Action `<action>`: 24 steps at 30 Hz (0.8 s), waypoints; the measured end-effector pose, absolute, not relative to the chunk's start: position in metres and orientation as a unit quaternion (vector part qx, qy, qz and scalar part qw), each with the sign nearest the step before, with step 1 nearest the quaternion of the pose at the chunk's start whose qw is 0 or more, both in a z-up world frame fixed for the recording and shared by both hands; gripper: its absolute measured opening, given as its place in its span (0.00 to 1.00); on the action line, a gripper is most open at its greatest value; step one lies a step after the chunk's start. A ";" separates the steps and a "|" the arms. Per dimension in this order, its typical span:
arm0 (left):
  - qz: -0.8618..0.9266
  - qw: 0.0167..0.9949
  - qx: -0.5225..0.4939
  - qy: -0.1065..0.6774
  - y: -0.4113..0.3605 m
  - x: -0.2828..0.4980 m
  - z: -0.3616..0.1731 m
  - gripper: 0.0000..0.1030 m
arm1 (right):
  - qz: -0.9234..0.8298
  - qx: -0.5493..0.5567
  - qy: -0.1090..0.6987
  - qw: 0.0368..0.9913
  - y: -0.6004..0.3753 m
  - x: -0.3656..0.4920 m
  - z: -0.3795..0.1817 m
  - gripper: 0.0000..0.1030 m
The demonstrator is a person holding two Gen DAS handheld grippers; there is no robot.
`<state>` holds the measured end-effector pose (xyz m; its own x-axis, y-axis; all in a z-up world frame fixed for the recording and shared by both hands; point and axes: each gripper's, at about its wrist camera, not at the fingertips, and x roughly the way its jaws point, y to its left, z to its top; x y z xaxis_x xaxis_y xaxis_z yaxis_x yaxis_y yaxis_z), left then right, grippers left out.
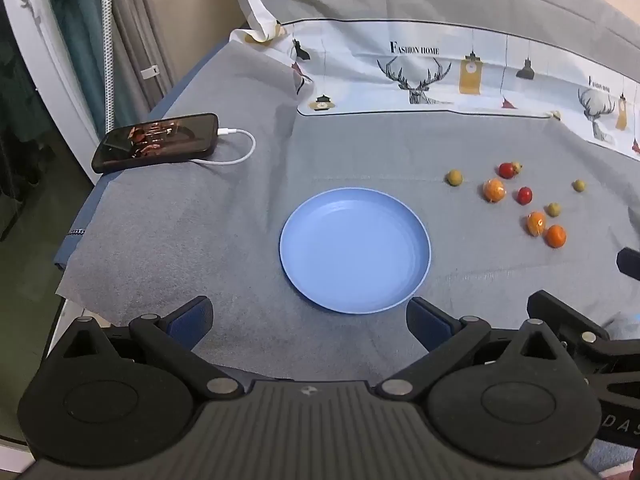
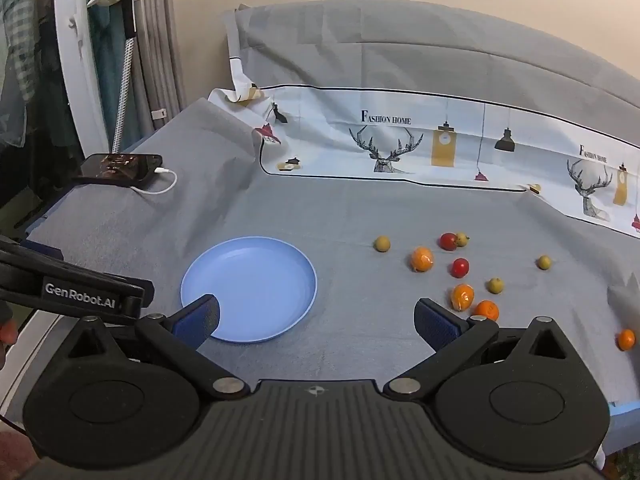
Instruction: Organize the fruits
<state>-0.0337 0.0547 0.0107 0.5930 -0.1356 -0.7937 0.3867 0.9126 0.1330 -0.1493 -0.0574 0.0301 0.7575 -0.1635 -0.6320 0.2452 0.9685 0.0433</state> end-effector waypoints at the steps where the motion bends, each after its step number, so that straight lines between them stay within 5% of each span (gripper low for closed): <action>1: -0.148 0.880 0.148 0.427 0.054 -0.034 0.010 1.00 | -0.109 0.059 0.331 0.935 -0.057 -0.148 0.030 1.00; 24: -0.135 0.874 0.165 0.436 0.049 -0.031 0.005 1.00 | -0.105 0.059 0.332 0.936 -0.056 -0.144 0.025 1.00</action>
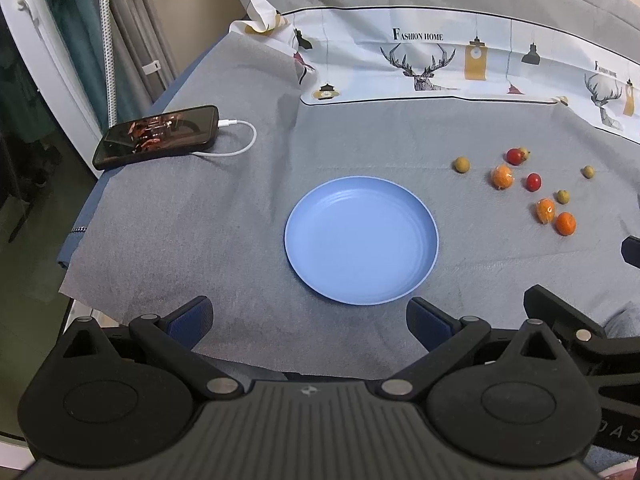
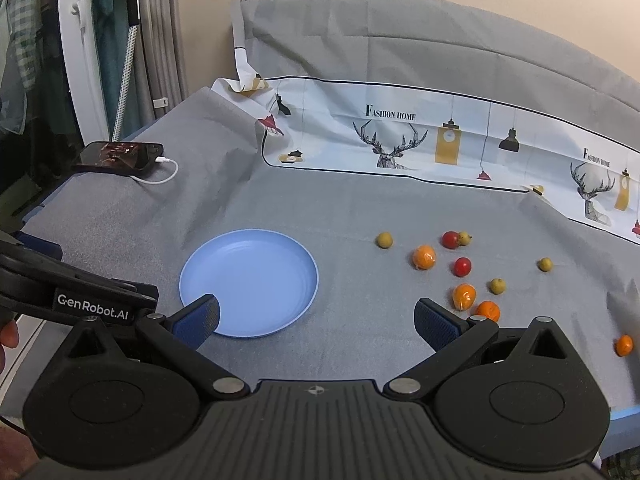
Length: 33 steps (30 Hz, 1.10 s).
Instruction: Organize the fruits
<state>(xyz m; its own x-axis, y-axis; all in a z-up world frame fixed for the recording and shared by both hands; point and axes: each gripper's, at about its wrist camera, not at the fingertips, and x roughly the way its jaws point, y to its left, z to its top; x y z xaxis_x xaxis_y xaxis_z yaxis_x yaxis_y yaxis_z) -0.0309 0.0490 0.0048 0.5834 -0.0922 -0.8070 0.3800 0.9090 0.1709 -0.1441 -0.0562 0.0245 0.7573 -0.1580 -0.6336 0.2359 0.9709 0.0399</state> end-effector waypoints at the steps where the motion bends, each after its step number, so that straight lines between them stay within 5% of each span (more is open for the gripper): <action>1: -0.134 0.874 0.166 0.436 0.048 -0.031 0.005 1.00 | -0.105 0.059 0.333 0.935 -0.057 -0.144 0.024 1.00; 33: -0.132 0.862 0.191 0.452 0.031 -0.033 0.001 1.00 | -0.114 0.117 0.329 0.930 -0.083 -0.145 0.007 1.00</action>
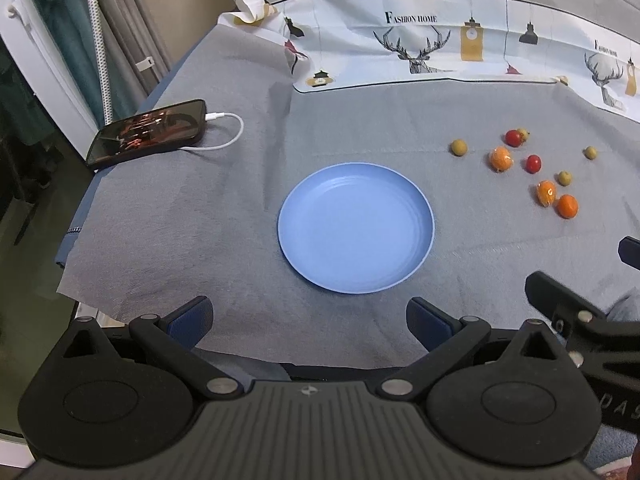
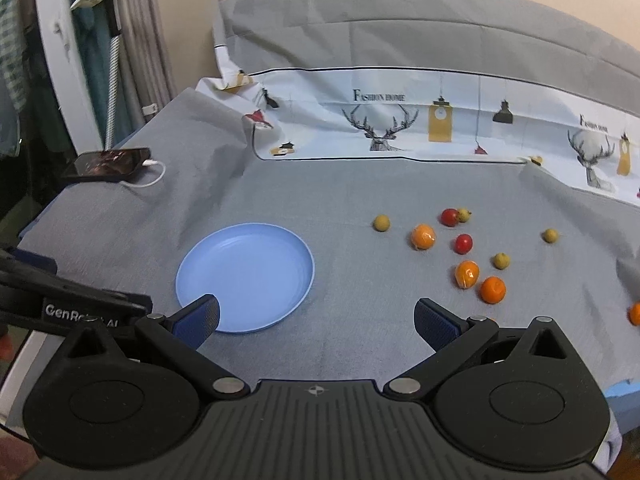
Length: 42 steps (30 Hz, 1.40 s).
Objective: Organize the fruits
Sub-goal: 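Grasp an orange with the left tool while the right tool grasps another orange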
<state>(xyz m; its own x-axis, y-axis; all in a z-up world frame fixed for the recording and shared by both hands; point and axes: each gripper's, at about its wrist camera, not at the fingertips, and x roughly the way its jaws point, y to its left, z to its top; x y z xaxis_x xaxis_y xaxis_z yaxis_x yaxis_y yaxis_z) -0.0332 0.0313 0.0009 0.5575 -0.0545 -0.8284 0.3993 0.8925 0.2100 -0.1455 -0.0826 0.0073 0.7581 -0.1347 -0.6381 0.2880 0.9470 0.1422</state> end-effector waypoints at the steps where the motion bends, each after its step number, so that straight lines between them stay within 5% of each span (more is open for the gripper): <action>1: -0.133 0.860 0.192 0.454 0.028 -0.033 0.000 1.00 | -0.117 0.121 0.329 0.929 -0.086 -0.147 0.006 1.00; 24: -0.261 0.805 0.236 0.478 -0.155 -0.039 -0.044 1.00 | -0.385 0.228 0.254 0.857 -0.309 -0.258 -0.042 1.00; 42: -0.303 0.767 0.246 0.510 -0.326 0.044 -0.167 1.00 | -0.484 0.303 0.348 0.743 -0.515 -0.218 -0.194 0.99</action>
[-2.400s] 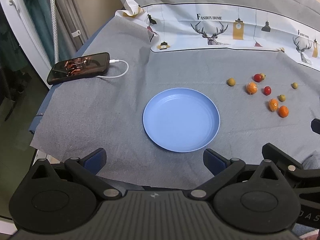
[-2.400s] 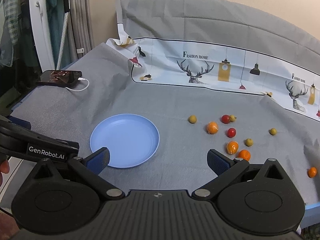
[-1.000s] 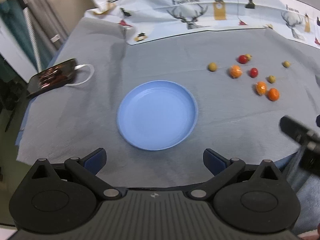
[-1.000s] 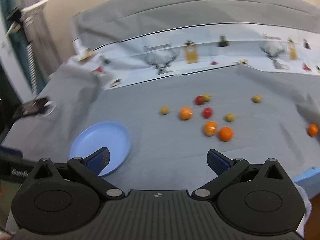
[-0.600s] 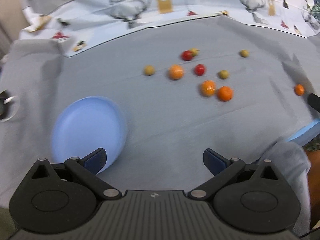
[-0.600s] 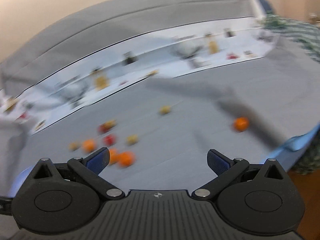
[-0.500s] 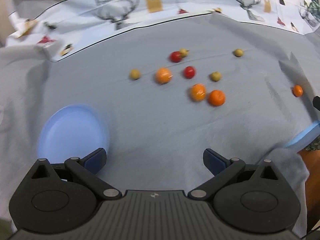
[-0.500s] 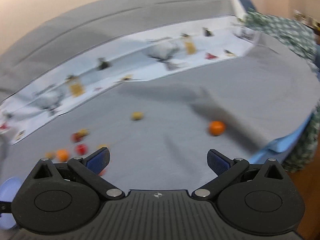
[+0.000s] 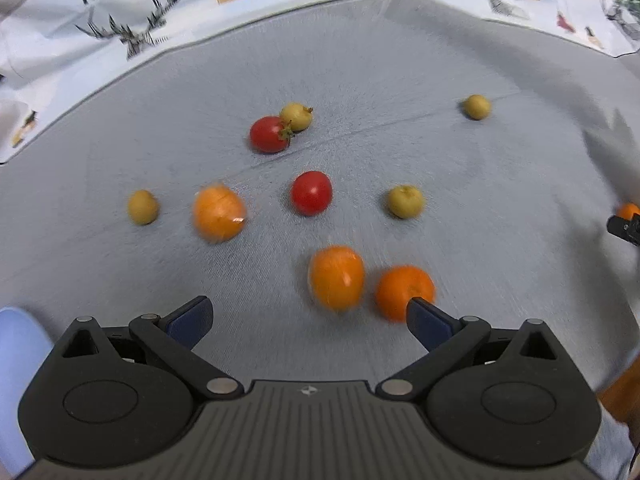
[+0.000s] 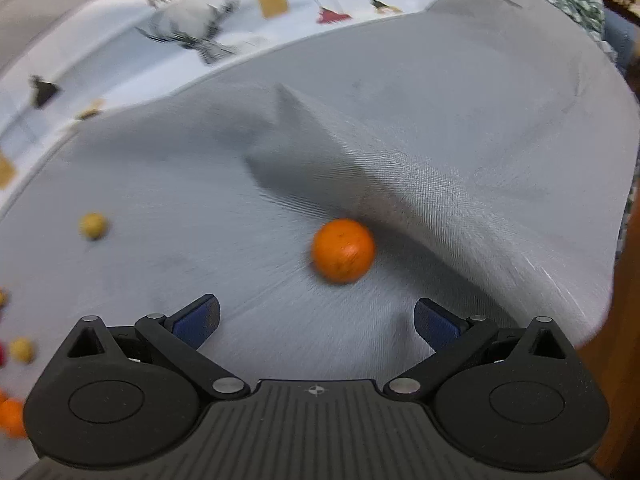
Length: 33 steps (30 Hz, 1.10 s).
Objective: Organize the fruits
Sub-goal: 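Grasp an orange with the left tool while the right tool grasps another orange, then carry both held oranges over the blue plate with both tools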
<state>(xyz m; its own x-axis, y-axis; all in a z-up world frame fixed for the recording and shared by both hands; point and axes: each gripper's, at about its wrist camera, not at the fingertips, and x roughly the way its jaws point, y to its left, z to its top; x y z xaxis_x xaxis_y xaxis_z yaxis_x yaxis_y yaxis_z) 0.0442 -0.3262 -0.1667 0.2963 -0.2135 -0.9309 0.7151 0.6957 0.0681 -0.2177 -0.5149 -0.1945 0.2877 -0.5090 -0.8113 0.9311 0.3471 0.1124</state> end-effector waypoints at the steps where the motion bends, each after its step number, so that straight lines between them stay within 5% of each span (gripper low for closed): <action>1: -0.298 0.765 0.242 0.517 -0.330 0.051 -0.172 1.00 | -0.491 0.303 0.352 0.737 -0.520 -0.215 -0.200 0.99; 14: -0.282 0.761 0.142 0.567 -0.302 0.105 -0.185 1.00 | -0.506 0.261 0.351 0.743 -0.514 -0.208 -0.205 0.99; 23: -0.324 0.746 0.240 0.530 -0.315 0.077 -0.195 1.00 | -0.510 0.257 0.357 0.739 -0.523 -0.200 -0.207 0.99; 24: -0.322 0.747 0.244 0.528 -0.317 0.075 -0.195 0.93 | -0.509 0.256 0.358 0.740 -0.523 -0.199 -0.207 0.99; 26: -0.329 0.748 0.251 0.519 -0.319 0.069 -0.192 0.73 | -0.495 0.250 0.353 0.753 -0.519 -0.199 -0.202 0.80; 27: -0.341 0.750 0.252 0.508 -0.320 0.066 -0.186 0.41 | -0.491 0.237 0.351 0.762 -0.515 -0.198 -0.198 0.67; 28: -0.350 0.747 0.257 0.504 -0.324 0.063 -0.189 0.36 | -0.488 0.229 0.352 0.765 -0.513 -0.196 -0.196 0.42; 29: -0.352 0.748 0.260 0.499 -0.325 0.061 -0.185 0.36 | -0.483 0.234 0.352 0.767 -0.512 -0.196 -0.194 0.36; 33: -0.366 0.759 0.255 0.475 -0.314 0.054 -0.167 0.36 | -0.471 0.258 0.346 0.770 -0.506 -0.198 -0.185 0.36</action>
